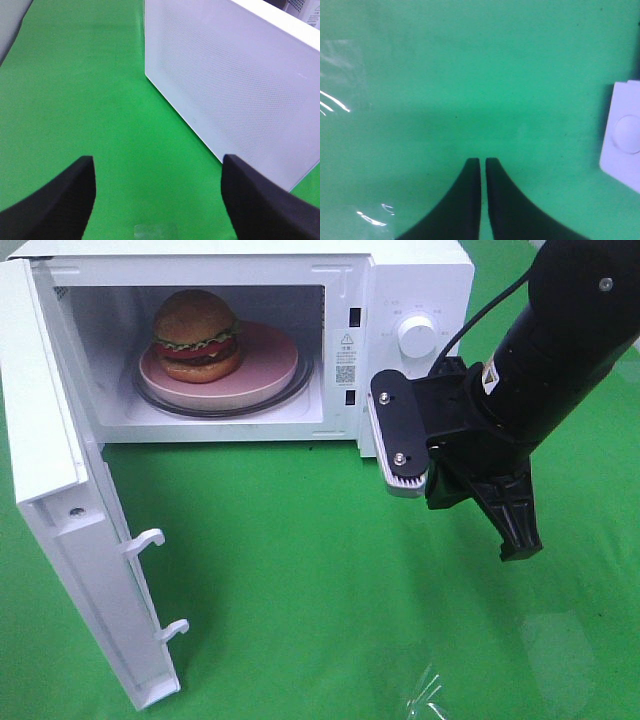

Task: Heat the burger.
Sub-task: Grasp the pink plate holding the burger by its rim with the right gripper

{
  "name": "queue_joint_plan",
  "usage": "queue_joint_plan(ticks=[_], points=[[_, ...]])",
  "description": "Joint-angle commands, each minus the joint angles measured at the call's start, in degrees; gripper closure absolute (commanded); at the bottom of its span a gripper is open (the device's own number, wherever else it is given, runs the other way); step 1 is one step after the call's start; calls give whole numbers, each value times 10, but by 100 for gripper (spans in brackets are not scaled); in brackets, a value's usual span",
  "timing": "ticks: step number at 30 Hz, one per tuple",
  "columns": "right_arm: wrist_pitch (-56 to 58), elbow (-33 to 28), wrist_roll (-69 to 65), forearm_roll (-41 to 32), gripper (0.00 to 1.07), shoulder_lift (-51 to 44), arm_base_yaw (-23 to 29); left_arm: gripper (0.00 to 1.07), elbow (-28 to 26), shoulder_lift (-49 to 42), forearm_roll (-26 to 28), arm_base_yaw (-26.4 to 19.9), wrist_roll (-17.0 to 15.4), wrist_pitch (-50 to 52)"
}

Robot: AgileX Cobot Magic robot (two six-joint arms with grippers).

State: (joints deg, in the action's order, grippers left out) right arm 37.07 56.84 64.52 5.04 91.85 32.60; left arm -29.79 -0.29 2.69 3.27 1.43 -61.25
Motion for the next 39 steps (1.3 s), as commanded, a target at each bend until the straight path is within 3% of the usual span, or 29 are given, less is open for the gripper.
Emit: queue_joint_plan(ticks=[1, 4, 5, 6, 7, 8, 10, 11, 12, 13, 15, 16, 17, 23, 39], points=[[-13, 3, 58, 10, 97, -5, 1, 41, 1, -9, 5, -1, -1, -1], [-48, 3, 70, 36, 88, -5, 1, 41, 1, -9, 5, -1, -1, -1], [-69, 3, 70, 46, 80, -5, 1, 41, 1, -9, 5, -1, -1, -1], [-69, 3, 70, 46, 80, -5, 1, 41, 1, -9, 5, -1, -1, -1], [-95, 3, 70, 48, 69, -5, 1, 41, 1, -9, 5, -1, -1, -1], [-95, 3, 70, 48, 69, -5, 1, 41, 1, -9, 5, -1, -1, -1], [-127, 3, 69, 48, 53, -5, 1, 41, 1, -9, 5, -1, -1, -1], [-127, 3, 69, 48, 53, -5, 1, 41, 1, -9, 5, -1, -1, -1], [-143, 3, 65, 48, 43, -5, 3, 41, 1, -9, 5, -1, -1, -1], [-143, 3, 65, 48, 43, -5, 3, 41, 1, -9, 5, -1, -1, -1], [-158, 3, 60, 52, 28, -5, 15, 41, 1, -9, 5, -1, -1, -1], [-158, 3, 60, 52, 28, -5, 15, 41, 1, -9, 5, -1, -1, -1], [-167, 3, 56, 54, 21, -5, 23, 41, 1, -9, 5, -1, -1, -1], [-173, 15, 45, 65, 19, 2, 39, 41, 1, -9, 5, -1, -1, -1], [-175, 156, 2, 83, 22, 127, 61, 41, 1, -9, 5, -1, -1, -1]])
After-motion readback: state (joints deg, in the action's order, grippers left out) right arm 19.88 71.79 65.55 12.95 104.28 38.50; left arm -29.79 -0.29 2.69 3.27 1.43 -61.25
